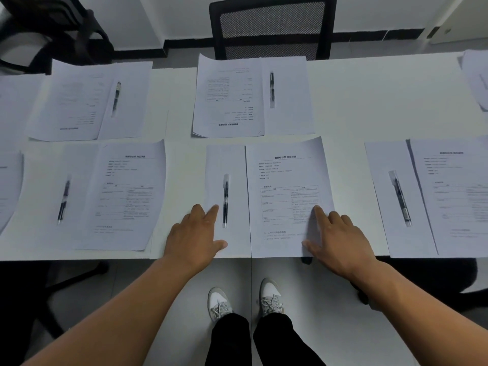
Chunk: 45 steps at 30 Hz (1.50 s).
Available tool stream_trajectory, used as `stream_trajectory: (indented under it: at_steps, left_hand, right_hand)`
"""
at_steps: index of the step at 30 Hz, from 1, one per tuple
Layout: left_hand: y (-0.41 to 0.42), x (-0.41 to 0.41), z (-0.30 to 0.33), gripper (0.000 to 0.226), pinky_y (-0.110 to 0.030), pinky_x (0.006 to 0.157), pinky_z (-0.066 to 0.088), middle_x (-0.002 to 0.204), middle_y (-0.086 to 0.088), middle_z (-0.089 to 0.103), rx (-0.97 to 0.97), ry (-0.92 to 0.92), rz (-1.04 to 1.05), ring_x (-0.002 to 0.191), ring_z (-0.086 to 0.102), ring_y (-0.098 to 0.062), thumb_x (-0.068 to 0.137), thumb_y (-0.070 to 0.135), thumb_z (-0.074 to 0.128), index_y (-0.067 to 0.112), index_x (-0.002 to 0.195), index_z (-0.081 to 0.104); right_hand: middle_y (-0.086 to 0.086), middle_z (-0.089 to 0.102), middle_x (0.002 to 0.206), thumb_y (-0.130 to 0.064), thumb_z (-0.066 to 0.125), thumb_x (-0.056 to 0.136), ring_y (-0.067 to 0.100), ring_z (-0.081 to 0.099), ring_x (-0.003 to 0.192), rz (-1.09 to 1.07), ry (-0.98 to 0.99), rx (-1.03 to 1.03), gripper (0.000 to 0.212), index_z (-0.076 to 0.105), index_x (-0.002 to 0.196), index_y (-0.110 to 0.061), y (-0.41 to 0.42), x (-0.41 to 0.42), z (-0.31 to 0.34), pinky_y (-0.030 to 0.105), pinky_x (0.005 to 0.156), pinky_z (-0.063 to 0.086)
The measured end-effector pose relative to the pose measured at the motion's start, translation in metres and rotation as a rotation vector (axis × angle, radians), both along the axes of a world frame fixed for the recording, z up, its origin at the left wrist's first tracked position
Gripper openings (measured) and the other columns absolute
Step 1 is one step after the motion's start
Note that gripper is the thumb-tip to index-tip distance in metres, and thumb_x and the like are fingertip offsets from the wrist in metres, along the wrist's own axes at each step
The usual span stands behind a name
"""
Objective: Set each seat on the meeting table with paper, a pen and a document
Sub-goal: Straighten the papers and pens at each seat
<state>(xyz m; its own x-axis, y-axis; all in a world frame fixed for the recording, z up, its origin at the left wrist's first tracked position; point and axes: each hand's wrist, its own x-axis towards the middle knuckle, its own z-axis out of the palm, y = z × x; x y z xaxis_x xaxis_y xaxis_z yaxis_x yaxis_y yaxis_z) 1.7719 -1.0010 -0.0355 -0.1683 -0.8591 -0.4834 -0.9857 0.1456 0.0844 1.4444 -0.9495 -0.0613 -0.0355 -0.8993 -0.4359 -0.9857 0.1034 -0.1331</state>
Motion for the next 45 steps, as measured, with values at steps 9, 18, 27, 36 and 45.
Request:
stream_trajectory:
  at_steps: [9, 18, 27, 36, 45]
  left_hand:
    - [-0.006, -0.001, 0.029, 0.091, -0.041, 0.102, 0.053, 0.152, -0.007, 0.043, -0.061, 0.007, 0.025, 0.132, 0.055, -0.026, 0.101, 0.059, 0.064, 0.025, 0.172, 0.017]
    - [-0.004, 0.013, 0.079, 0.09, -0.041, 0.104, 0.051, 0.15, -0.006, 0.042, -0.15, 0.0, 0.06, 0.131, 0.054, -0.026, 0.103, 0.061, 0.06, 0.025, 0.172, 0.015]
    - [0.02, 0.073, 0.115, 0.09, -0.042, 0.11, 0.049, 0.155, -0.005, 0.04, -0.189, -0.001, 0.157, 0.135, 0.052, -0.025, 0.103, 0.06, 0.06, 0.026, 0.172, 0.014]
    - [0.048, 0.182, 0.135, 0.091, -0.04, 0.11, 0.049, 0.154, -0.003, 0.04, -0.216, 0.061, 0.197, 0.133, 0.053, -0.024, 0.102, 0.061, 0.06, 0.028, 0.172, 0.012]
    - [0.065, 0.317, 0.172, 0.089, -0.04, 0.112, 0.049, 0.157, -0.003, 0.039, -0.252, 0.111, 0.185, 0.136, 0.053, -0.024, 0.102, 0.06, 0.06, 0.028, 0.171, 0.014]
  right_hand:
    - [0.009, 0.052, 0.14, -0.066, 0.047, 0.099, 0.032, 0.052, 0.125, 0.017, -0.015, -0.065, 0.085, 0.023, 0.165, -0.019, -0.01, 0.012, 0.027, 0.043, 0.099, 0.052]
    - [0.008, 0.054, 0.138, -0.061, 0.047, 0.1, 0.03, 0.052, 0.124, 0.104, -0.062, -0.147, 0.082, 0.025, 0.165, -0.017, -0.031, 0.051, 0.073, 0.04, 0.098, 0.051]
    - [0.007, 0.053, 0.144, -0.065, 0.045, 0.1, 0.029, 0.052, 0.129, 0.19, -0.095, -0.187, 0.083, 0.021, 0.166, -0.02, -0.042, 0.118, 0.11, 0.04, 0.102, 0.051]
    - [0.004, 0.052, 0.145, -0.066, 0.043, 0.101, 0.028, 0.052, 0.131, 0.223, -0.108, -0.222, 0.082, 0.019, 0.166, -0.021, -0.028, 0.236, 0.142, 0.039, 0.104, 0.052]
    - [0.0, 0.046, 0.156, -0.065, 0.041, 0.102, 0.022, 0.049, 0.137, 0.187, -0.118, -0.249, 0.081, 0.014, 0.168, -0.026, -0.008, 0.38, 0.182, 0.037, 0.11, 0.049]
